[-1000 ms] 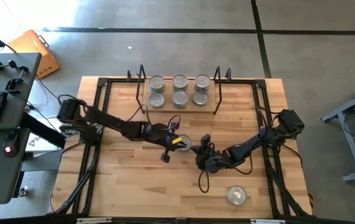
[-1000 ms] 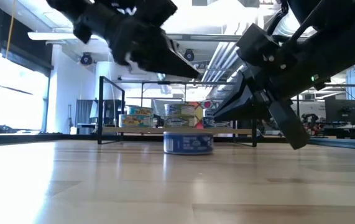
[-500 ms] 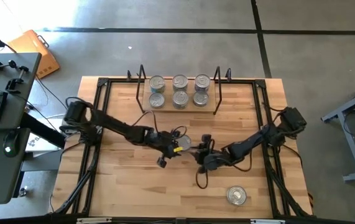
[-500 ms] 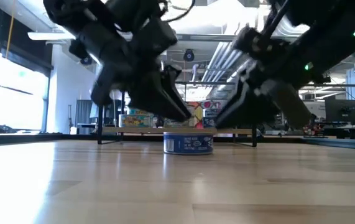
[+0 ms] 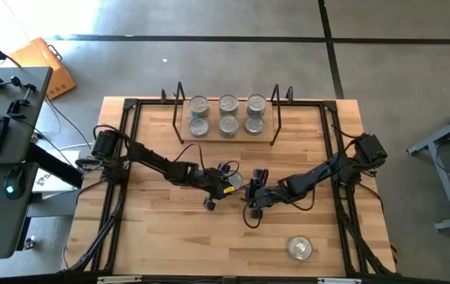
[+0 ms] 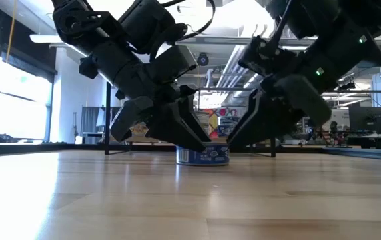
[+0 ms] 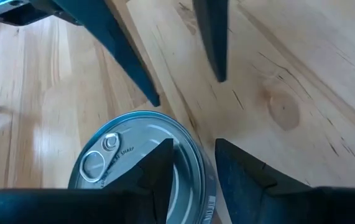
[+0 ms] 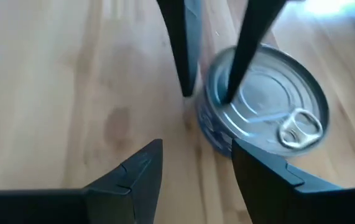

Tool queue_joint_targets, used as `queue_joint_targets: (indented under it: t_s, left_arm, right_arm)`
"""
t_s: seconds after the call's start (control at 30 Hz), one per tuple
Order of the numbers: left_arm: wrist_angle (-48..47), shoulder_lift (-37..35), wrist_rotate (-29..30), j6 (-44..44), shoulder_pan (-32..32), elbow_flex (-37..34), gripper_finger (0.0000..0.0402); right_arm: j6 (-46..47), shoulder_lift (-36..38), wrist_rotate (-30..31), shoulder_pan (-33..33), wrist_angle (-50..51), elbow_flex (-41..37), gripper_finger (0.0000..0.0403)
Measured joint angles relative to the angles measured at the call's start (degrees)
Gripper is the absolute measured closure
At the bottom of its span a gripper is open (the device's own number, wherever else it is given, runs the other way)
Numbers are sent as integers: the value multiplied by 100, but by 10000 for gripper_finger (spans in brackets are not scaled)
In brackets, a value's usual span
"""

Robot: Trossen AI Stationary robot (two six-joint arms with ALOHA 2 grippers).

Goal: Stack canned seafood by type on shelf
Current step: Stack the blue tuna can on top of the bottom blue tuna can on the shelf

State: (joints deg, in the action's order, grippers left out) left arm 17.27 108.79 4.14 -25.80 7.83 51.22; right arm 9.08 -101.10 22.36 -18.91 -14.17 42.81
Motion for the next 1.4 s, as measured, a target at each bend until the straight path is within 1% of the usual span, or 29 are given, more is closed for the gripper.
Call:
queue_joint_targets:
  t_s: [0.1, 0.17, 0.27, 0.37, 0.4, 0.53, 0.63, 0.73, 0.87, 0.93, 1.07, 1.23, 1.4]
  left_arm:
    - [-81, 0, -73, 0, -55, 5, 292]
    - [-230, -9, -186, 0, -126, 15, 305]
    - [-463, -33, -230, -1, -195, 28, 339]
    - [-682, -74, -213, -129, -197, 30, 385]
    - [-733, -114, -209, -191, -177, 25, 392]
    - [-1011, -402, -132, -347, -67, -4, 396]
    - [-1307, -641, -168, -340, -8, -20, 400]
    - [-1397, -826, -289, -268, 11, -60, 401]
    - [-852, -943, -531, -60, 7, -487, 401]
    - [-344, -1020, -609, 71, 5, -748, 401]
    - [633, -1062, -662, 356, 7, -1334, 401]
    - [1896, -1082, -724, 718, -73, -1987, 401]
    - [3131, -1082, -1020, 1071, -306, -2550, 401]
  right_arm:
    - [-2, 0, -51, -53, -226, 0, 219]
    - [-4, 0, -58, -112, -326, 0, 219]
    - [-6, 0, -58, -218, -359, 0, 219]
    - [-45, 0, 1, -328, -369, 0, 219]
    - [-100, 0, 65, -359, -368, 0, 219]
    - [-350, 0, 180, -414, -375, 0, 219]
    - [-342, 0, 155, -372, -423, 0, 219]
    - [-176, 2, 150, -320, -741, 0, 219]
    - [-419, 2, 155, -243, -1216, 0, 219]
    - [-659, 4, 161, -190, -1406, 0, 219]
    - [-1132, 7, 542, -97, -1526, 0, 212]
    - [-1853, 7, 1073, -99, -1492, 0, 171]
    - [-2293, 7, 1170, -102, -1447, 0, 110]
